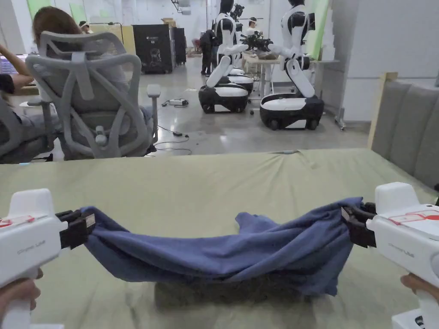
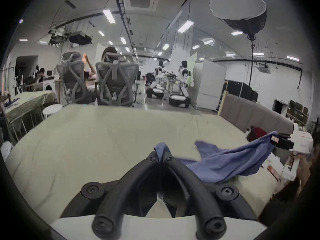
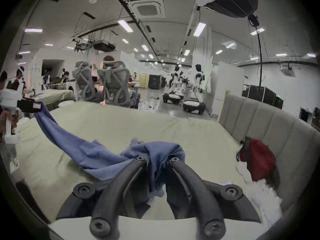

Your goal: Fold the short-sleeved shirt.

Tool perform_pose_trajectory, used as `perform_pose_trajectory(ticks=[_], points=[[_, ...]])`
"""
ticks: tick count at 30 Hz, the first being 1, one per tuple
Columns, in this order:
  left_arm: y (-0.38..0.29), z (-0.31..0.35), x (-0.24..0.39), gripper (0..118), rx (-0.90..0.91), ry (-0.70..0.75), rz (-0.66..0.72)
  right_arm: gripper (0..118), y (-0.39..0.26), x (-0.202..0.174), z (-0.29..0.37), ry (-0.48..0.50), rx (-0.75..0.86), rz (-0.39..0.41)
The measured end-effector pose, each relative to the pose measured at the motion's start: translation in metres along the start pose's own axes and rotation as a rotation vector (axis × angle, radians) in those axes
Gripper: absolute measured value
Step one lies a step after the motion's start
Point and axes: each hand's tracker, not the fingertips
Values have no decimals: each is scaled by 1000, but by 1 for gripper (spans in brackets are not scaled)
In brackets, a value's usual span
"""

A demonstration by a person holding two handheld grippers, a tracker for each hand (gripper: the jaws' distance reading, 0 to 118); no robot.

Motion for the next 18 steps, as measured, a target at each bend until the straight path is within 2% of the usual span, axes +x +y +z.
perform_pose_trajectory(ticks=[4, 8, 10, 14, 16, 18], points=[[-76, 45, -4, 2, -124, 12, -4, 16, -61, 0, 41, 68, -162, 12], [-148, 57, -8, 2, -281, 38, -10, 16, -121, -4, 44, 66, -338, 83], [-173, 54, -13, 2, -314, 44, 18, 16, -145, -6, 35, 54, -380, 70], [-196, 41, -17, 2, -336, 65, 62, 16, -175, -12, 16, 21, -434, -40], [-195, 38, -11, 2, -320, 91, 53, 16, -176, -17, 11, -6, -420, -31], [-194, 31, -14, 2, -313, 112, 36, 16, -172, -26, 9, -44, -428, 38]])
